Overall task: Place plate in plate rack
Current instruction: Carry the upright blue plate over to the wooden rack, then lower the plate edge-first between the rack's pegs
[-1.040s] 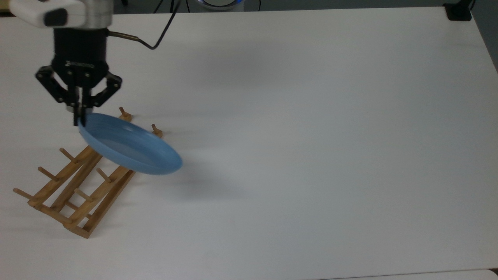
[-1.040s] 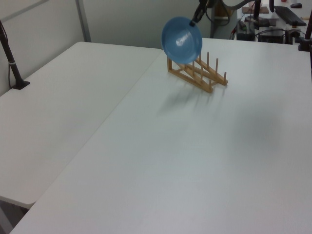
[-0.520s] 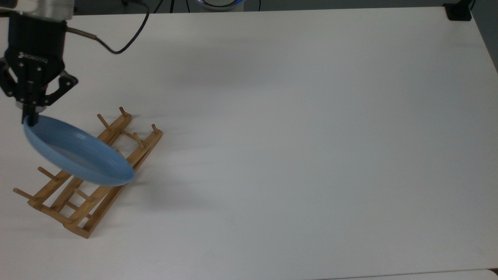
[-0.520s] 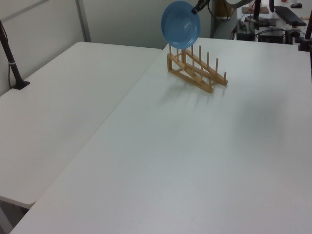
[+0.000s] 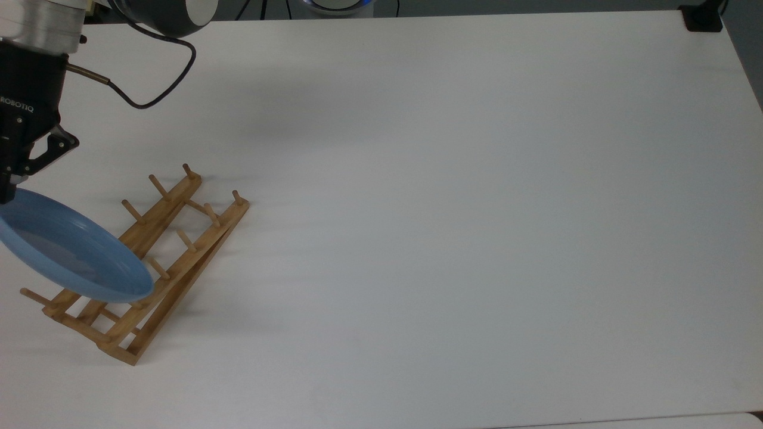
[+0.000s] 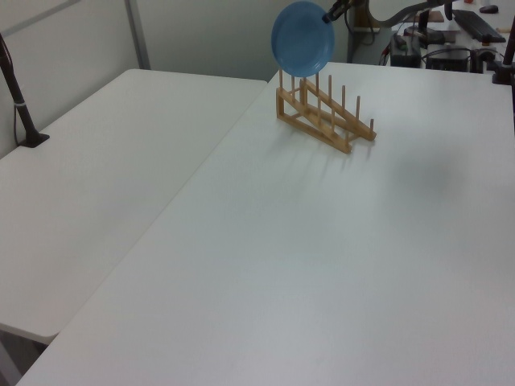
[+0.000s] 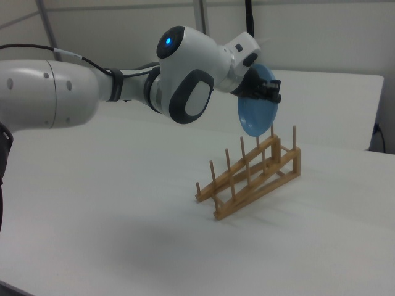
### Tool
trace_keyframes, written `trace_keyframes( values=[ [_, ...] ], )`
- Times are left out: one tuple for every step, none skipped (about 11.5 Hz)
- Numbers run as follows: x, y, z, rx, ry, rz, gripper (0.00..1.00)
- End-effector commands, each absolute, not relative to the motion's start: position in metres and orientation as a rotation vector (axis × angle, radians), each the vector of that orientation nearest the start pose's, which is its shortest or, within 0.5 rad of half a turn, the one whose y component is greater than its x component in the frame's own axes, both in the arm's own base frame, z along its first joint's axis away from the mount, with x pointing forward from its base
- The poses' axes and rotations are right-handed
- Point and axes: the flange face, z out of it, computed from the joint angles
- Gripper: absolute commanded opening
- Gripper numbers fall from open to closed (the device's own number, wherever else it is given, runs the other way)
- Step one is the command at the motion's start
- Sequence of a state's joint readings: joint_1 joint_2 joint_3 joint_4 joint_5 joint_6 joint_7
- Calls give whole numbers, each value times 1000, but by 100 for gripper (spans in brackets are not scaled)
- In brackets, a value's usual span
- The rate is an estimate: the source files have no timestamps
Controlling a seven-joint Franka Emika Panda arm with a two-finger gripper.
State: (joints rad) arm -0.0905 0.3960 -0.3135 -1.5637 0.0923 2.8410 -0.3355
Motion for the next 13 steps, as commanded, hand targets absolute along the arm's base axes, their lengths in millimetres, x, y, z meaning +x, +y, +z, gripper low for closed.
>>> trace_keyframes(
  values=[
    [673, -255, 530, -3195, 46, -1467, 0],
    [673, -255, 524, -3218, -13, -1448, 0],
    [673, -256, 523, -3235, -79, -1441, 0],
    [673, -255, 523, -3242, -121, -1438, 0],
    [673, -256, 522, -3249, -162, -1433, 0],
    [673, -255, 521, -3267, -238, -1422, 0],
    [673, -255, 521, -3283, -311, -1411, 0],
    [674, -254, 522, -3293, -368, -1410, 0],
    [674, -252, 522, -3295, -396, -1408, 0],
    [674, -253, 523, -3302, -417, -1407, 0],
    [675, -254, 523, -3306, -435, -1407, 0],
    [674, -256, 522, -3315, -467, -1401, 0],
    [677, -256, 511, -3325, -498, -1377, 0]
  ],
)
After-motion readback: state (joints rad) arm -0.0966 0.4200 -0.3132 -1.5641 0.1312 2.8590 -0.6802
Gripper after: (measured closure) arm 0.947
